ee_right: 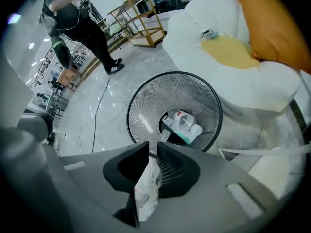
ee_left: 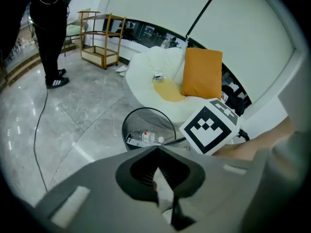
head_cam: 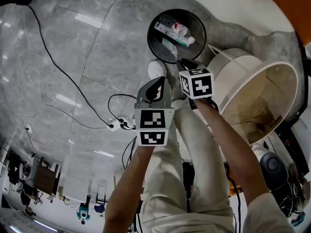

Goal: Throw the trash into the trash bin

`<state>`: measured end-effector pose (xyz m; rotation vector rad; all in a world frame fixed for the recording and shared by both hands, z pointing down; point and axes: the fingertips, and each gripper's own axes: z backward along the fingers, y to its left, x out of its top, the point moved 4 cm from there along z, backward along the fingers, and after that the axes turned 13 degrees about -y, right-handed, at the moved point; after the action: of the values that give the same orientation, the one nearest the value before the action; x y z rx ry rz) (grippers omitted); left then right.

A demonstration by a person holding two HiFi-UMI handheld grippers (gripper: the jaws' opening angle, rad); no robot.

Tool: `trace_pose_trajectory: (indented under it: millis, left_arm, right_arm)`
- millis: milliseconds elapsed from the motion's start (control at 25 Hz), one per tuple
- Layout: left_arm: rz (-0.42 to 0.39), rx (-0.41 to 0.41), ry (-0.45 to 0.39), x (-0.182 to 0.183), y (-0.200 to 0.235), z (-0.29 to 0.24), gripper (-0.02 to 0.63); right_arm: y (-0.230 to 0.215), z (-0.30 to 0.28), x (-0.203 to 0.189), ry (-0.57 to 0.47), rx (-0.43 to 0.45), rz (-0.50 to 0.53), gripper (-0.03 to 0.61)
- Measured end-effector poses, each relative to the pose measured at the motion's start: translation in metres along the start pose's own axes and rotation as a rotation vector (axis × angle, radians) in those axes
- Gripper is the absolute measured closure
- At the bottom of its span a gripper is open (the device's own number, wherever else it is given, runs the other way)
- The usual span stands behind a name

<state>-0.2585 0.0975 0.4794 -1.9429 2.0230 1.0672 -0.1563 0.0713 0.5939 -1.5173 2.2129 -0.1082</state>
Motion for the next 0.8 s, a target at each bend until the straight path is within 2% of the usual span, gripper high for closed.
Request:
trace_pose_trajectory:
  millis: [360, 560, 800]
  left_arm:
    - [-0.020, -0.016, -0.021, 0.008, -0.015, 0.001, 0.612]
    - [-0.043, -0.028, -0.041, 0.024, -0.030, 0.007, 0.612]
    - [-0.074, -0.049, -0.041, 0.035, -0.047, 0.017, 0.612]
  right_arm:
    - [-0.012, 0.026, 0.004, -0.033, -0.033, 0.008, 0.526]
    - [-0.011, 0.048, 0.013, -0.066, 0.000, -0.017, 0.551]
    - [-0.004, 0.082, 0.035, -0.170, 0.011, -0.038, 0.551]
